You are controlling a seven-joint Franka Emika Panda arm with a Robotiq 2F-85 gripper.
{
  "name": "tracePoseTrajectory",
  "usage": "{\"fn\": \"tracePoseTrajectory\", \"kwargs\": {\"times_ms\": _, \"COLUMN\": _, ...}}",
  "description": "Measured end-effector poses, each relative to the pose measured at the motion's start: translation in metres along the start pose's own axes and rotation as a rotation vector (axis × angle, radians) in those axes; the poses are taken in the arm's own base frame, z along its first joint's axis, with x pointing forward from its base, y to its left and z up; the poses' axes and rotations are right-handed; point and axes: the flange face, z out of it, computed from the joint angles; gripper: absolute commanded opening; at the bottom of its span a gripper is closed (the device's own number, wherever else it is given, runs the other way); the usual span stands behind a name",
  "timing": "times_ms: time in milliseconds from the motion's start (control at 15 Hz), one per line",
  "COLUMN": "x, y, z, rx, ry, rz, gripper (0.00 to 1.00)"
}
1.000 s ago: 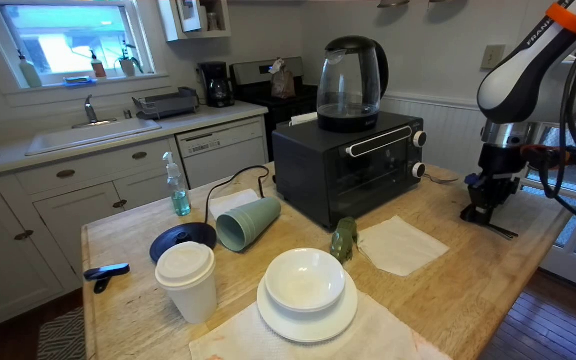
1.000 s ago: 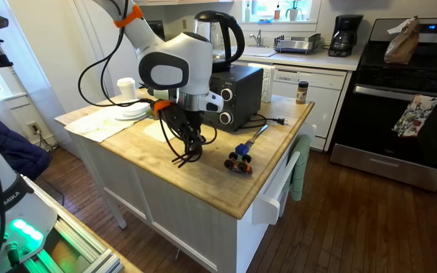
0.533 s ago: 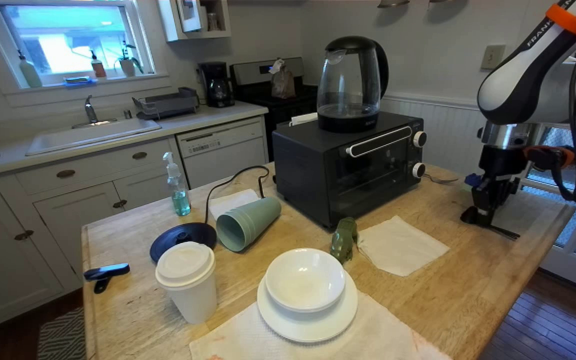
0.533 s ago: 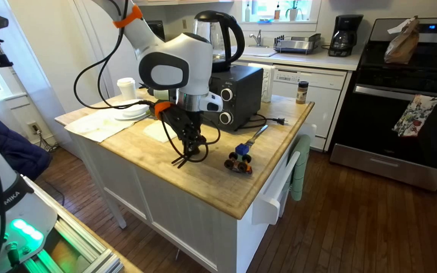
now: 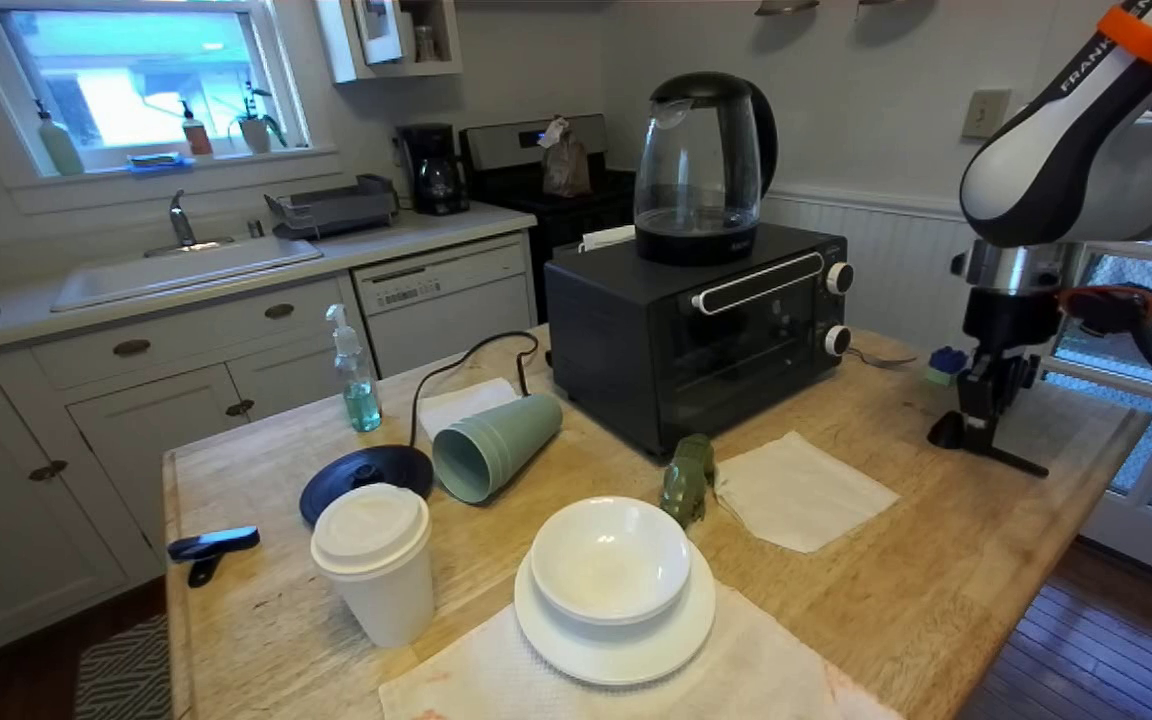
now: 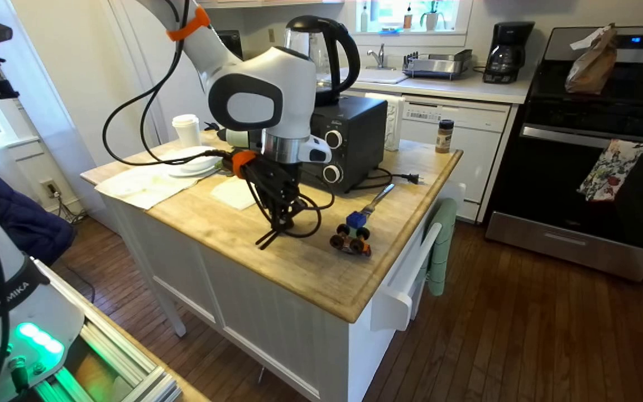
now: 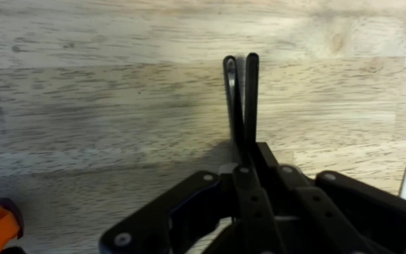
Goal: Stack the two black ladles together.
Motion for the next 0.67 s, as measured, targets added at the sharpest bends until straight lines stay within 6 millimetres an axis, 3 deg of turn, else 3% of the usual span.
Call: {"fn": "tracePoseTrajectory", "kwargs": {"times_ms": 667, "x": -0.0014, "y": 0.0034, "z": 0.0015, "rx": -0.011, "ry": -0.011, "rz": -0.067, "gripper": 0.02}}
